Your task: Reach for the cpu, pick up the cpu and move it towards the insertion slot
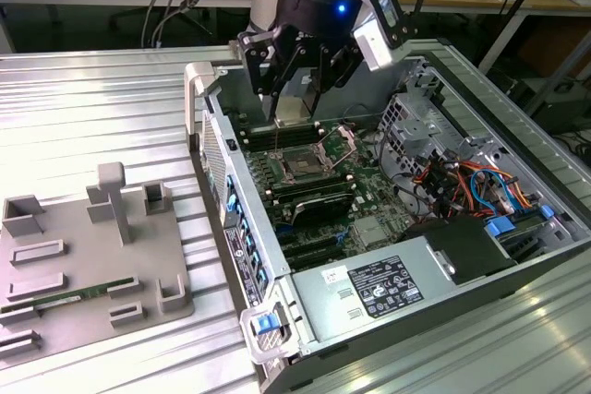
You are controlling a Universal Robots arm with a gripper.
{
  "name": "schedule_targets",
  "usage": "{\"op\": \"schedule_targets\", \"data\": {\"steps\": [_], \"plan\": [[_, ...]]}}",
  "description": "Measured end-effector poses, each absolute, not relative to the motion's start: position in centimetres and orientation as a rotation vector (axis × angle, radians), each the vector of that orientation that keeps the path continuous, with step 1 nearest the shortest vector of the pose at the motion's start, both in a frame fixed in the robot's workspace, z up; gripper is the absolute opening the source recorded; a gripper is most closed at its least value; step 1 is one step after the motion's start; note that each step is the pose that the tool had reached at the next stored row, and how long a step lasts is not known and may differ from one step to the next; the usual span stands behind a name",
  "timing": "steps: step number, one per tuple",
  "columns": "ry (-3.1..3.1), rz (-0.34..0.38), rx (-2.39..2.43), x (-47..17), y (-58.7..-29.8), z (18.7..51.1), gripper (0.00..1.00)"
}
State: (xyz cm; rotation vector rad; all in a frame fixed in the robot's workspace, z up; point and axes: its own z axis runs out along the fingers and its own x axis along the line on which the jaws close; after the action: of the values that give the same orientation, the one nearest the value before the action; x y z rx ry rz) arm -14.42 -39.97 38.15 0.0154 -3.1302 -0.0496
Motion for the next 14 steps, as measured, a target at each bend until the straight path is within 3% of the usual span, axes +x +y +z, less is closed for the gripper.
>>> {"op": "schedule_targets", "data": {"steps": [14], "plan": [[-3.130,-0.050,0.015,-13.55,-39.57,38.15,0.55]]}}
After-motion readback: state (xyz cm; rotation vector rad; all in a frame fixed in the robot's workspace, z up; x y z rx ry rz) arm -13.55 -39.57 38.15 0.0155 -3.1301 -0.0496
